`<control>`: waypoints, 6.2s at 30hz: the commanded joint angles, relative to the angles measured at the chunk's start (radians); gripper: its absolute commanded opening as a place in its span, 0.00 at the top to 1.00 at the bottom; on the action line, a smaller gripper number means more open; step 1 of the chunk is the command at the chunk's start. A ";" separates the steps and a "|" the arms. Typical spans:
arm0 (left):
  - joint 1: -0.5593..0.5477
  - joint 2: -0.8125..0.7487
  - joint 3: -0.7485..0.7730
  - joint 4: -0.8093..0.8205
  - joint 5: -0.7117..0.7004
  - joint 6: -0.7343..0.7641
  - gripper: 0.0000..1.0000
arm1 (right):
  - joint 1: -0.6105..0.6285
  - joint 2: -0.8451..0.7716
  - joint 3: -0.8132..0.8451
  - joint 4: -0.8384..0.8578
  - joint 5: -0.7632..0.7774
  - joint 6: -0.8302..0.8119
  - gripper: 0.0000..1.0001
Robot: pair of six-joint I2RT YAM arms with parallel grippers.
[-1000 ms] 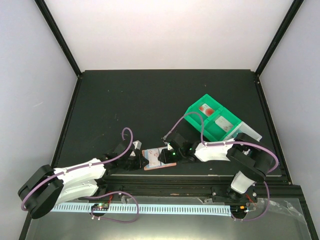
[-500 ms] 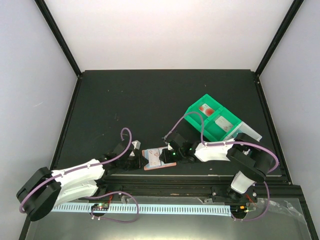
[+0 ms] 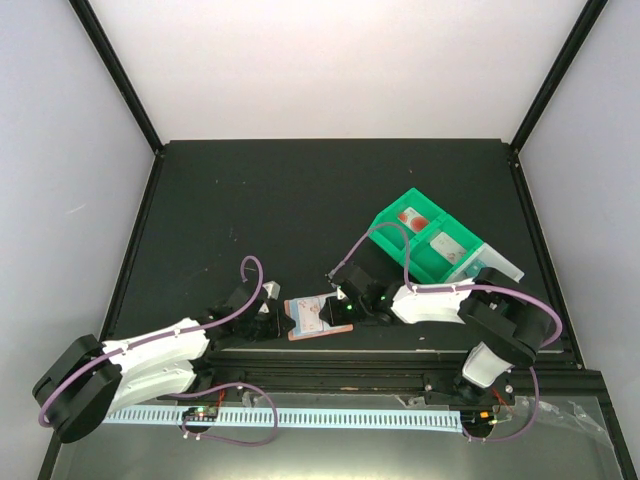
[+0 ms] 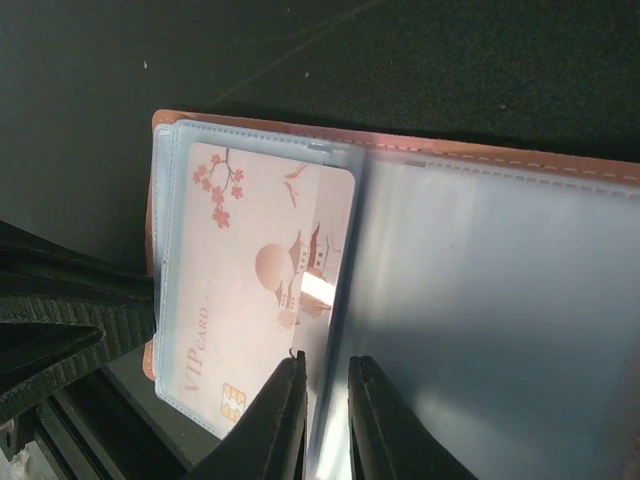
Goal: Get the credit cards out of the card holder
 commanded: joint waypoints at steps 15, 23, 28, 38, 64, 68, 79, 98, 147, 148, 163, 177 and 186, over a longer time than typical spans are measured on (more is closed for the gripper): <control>0.008 -0.065 0.032 0.017 0.047 0.009 0.78 | 0.005 0.052 0.001 0.051 -0.013 0.012 0.85; 0.008 0.028 0.024 0.069 0.054 0.030 0.79 | 0.005 0.052 -0.006 0.048 -0.004 0.011 0.86; 0.008 0.081 0.024 0.052 0.036 0.031 0.83 | 0.005 0.054 -0.019 0.046 0.005 0.009 0.87; 0.008 0.099 0.025 0.021 0.014 0.040 0.90 | -0.004 0.010 -0.054 0.031 0.043 0.006 0.95; 0.008 0.079 0.011 0.036 0.017 0.024 0.94 | -0.034 0.037 -0.113 0.217 -0.059 0.101 0.85; 0.007 0.078 0.008 0.035 0.015 0.024 0.94 | -0.045 0.039 -0.128 0.231 -0.050 0.103 0.89; 0.008 0.074 0.013 0.026 0.013 0.022 0.95 | -0.068 -0.035 -0.187 0.271 -0.046 0.099 0.99; 0.006 -0.019 0.029 -0.016 0.025 -0.019 0.73 | -0.097 -0.264 -0.255 0.167 0.009 0.082 0.99; 0.006 -0.419 -0.048 0.392 0.220 -0.260 0.98 | -0.098 -0.579 -0.274 0.383 -0.215 0.277 0.89; 0.006 -0.430 -0.045 0.377 0.227 -0.249 0.99 | -0.098 -0.592 -0.256 0.327 -0.211 0.235 0.86; 0.006 -0.477 0.079 0.017 0.459 0.063 0.98 | -0.139 -0.625 0.180 -0.562 -0.304 -0.474 0.72; 0.006 -0.429 0.112 0.005 0.623 0.166 0.98 | -0.138 -0.490 0.219 -0.571 -0.496 -0.528 0.66; 0.006 -0.439 0.104 0.008 0.639 0.180 0.98 | -0.138 -0.450 0.197 -0.504 -0.595 -0.513 0.70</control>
